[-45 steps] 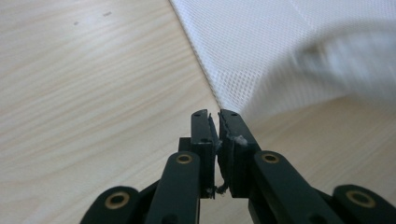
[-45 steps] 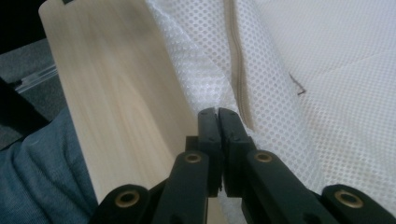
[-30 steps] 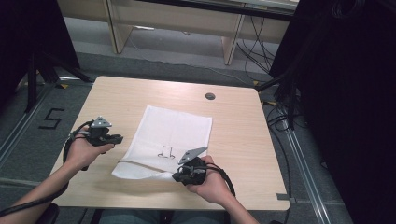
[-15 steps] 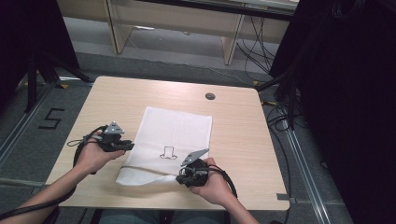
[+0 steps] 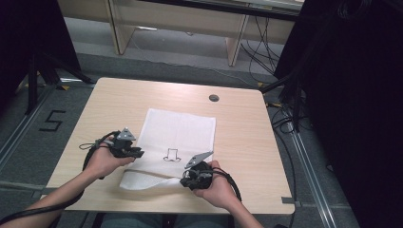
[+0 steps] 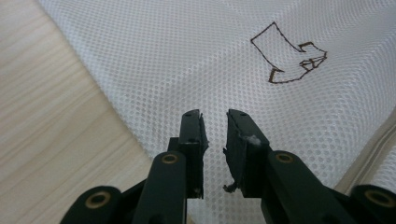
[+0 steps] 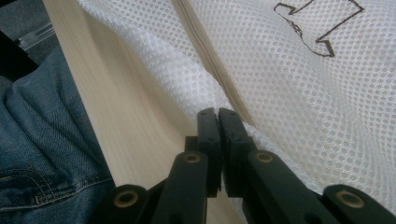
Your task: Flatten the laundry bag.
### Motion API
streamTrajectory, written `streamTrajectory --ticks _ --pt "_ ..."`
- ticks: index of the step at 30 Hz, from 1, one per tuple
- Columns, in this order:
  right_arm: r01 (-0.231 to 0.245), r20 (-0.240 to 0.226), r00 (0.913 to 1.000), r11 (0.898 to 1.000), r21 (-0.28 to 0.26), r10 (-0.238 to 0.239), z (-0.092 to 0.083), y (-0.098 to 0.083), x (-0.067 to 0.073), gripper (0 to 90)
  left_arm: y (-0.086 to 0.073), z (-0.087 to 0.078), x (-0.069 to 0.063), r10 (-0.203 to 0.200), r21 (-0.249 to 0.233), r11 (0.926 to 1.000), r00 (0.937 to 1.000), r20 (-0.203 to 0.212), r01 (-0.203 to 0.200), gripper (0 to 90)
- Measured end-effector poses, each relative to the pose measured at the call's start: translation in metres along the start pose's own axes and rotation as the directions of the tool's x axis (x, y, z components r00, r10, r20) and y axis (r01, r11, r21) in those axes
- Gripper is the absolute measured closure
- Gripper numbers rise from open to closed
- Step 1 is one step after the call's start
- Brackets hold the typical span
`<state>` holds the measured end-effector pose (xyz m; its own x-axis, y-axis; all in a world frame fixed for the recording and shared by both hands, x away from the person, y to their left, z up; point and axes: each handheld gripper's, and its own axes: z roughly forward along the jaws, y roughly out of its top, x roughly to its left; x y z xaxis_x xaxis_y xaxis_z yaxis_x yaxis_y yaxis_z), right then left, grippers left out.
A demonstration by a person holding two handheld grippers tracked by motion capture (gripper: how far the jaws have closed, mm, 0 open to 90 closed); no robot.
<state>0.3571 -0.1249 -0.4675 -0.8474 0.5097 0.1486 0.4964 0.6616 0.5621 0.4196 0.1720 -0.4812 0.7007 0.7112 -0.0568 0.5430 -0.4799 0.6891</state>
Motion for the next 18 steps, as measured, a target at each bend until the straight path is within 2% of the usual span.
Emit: streamTrajectory --ticks 1,2,3,4,6,7,8,9,13,14,15,17,18 --pt "0.014 0.002 0.9999 1.000 0.003 -0.014 0.0003 0.0000 -0.0012 89.1 0.0004 0.0017 -0.0014 -0.007 0.003 1.0000 1.0000 0.002 0.007 75.5" --pt "-0.006 0.004 1.0000 1.000 0.011 0.006 0.0003 -0.0006 0.0000 89.0 0.0006 0.0019 -0.0016 -0.002 0.004 1.0000 1.0000 0.007 0.002 75.2" --pt "0.022 0.004 0.9997 1.000 0.004 -0.022 0.0014 -0.0007 -0.0024 89.0 0.0005 0.0021 -0.0013 0.008 0.003 1.0000 0.9999 0.009 -0.008 75.1" --pt "-0.001 0.011 0.9999 1.000 0.013 0.000 0.0008 -0.0017 -0.0019 89.0 -0.0001 0.0023 -0.0012 0.004 0.002 1.0000 1.0000 0.008 -0.004 75.1" --pt "-0.010 0.019 0.9998 1.000 0.015 0.009 0.0007 -0.0030 -0.0032 89.0 -0.0015 0.0025 -0.0004 -0.009 0.003 1.0000 0.9999 0.006 0.009 75.1" --pt "-0.019 0.020 0.9996 1.000 0.021 0.018 0.0004 -0.0033 -0.0031 89.0 -0.0020 0.0021 0.0005 0.004 0.007 1.0000 1.0000 0.003 -0.004 75.1" --pt "-0.021 0.023 0.9995 0.999 0.025 0.020 0.0003 -0.0037 -0.0039 88.9 -0.0025 0.0025 0.0000 0.000 0.005 1.0000 1.0000 -0.002 0.000 75.1" --pt "-0.025 0.023 0.9994 0.999 0.027 0.025 0.0004 -0.0038 -0.0038 88.9 -0.0032 0.0039 -0.0009 -0.011 0.007 0.9999 0.9999 0.010 0.011 75.1" --pt "-0.020 0.030 0.9994 0.999 0.030 0.019 0.0013 -0.0036 -0.0038 88.5 -0.0023 0.0043 -0.0031 0.012 0.006 0.9999 0.9998 0.018 -0.012 75.1" --pt "-0.014 0.034 0.9993 1.000 0.028 0.013 0.0016 -0.0035 -0.0037 88.4 -0.0024 0.0046 -0.0038 0.002 0.003 1.0000 0.9999 0.017 -0.002 75.1" --pt "0.001 0.034 0.9994 1.000 0.029 -0.002 0.0023 -0.0034 -0.0042 88.3 -0.0022 0.0040 -0.0043 0.008 -0.002 1.0000 0.9998 0.019 -0.008 75.1" --pt "0.004 0.036 0.9993 0.999 0.035 -0.006 0.0035 -0.0037 -0.0029 87.7 -0.0025 0.0037 -0.0052 0.010 -0.009 0.9999 0.9998 0.017 -0.009 75.2" --pt "-0.010 0.041 0.9991 0.999 0.040 0.009 0.0039 -0.0041 -0.0011 87.3 -0.0025 0.0033 -0.0050 0.020 -0.010 0.9997 0.9996 0.020 -0.020 75.2"
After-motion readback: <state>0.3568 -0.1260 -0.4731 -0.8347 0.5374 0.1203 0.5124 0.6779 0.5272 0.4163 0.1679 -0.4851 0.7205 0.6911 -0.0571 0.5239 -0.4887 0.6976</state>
